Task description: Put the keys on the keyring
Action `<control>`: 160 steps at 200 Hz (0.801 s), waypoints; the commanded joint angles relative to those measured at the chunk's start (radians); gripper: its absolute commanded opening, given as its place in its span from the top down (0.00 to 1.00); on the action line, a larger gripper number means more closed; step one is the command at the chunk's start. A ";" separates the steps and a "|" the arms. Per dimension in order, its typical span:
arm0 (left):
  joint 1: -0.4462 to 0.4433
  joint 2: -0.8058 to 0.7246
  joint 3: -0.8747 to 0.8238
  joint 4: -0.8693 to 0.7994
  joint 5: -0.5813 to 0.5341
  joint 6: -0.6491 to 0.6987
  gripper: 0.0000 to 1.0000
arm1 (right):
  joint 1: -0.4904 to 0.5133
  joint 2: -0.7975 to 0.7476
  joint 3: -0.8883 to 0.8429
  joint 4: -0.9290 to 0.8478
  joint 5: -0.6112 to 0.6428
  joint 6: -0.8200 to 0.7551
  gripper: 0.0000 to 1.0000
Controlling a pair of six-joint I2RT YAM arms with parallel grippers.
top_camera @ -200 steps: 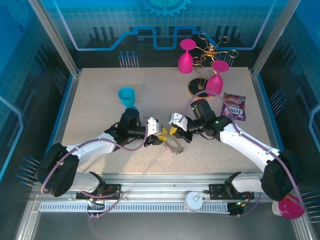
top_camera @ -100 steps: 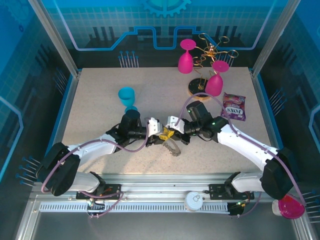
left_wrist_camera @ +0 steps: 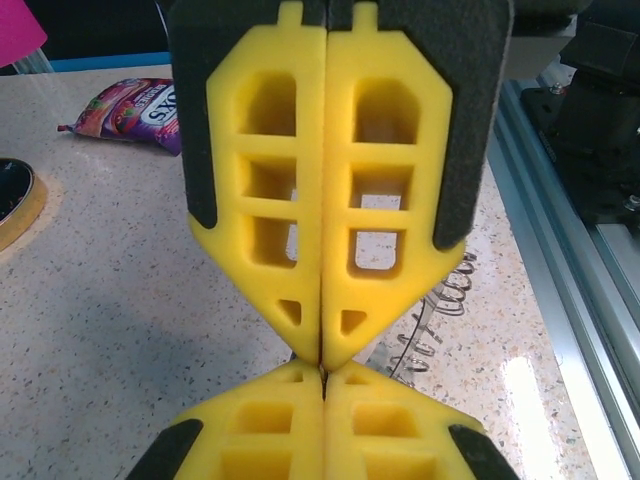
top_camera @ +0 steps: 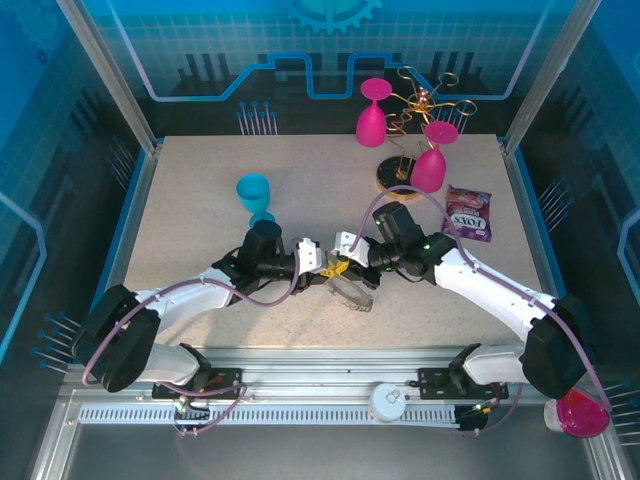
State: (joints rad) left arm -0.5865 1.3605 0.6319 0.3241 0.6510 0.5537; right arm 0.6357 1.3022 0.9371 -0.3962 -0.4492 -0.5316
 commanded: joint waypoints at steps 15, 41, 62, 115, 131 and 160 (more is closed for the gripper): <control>-0.002 -0.017 0.003 0.005 -0.056 0.032 1.00 | 0.001 -0.046 0.002 0.060 -0.013 0.031 0.72; -0.003 -0.043 0.020 -0.076 -0.071 0.076 1.00 | -0.046 -0.164 -0.064 0.081 0.084 0.015 0.59; -0.003 -0.068 0.096 -0.282 -0.069 0.122 1.00 | -0.034 -0.223 -0.124 0.045 0.182 -0.134 0.64; -0.035 -0.117 0.251 -0.685 -0.137 0.164 1.00 | 0.051 -0.127 -0.066 0.005 0.151 -0.180 0.72; -0.036 -0.120 0.270 -0.721 -0.150 0.156 1.00 | 0.061 -0.108 -0.069 0.045 0.125 -0.154 0.72; -0.037 -0.138 0.266 -0.714 -0.139 0.151 1.00 | 0.067 -0.106 -0.089 0.115 0.084 -0.107 0.73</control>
State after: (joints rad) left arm -0.6186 1.2545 0.8734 -0.3283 0.5114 0.6880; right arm 0.6884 1.1973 0.8375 -0.3553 -0.3073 -0.6739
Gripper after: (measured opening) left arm 0.052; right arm 0.275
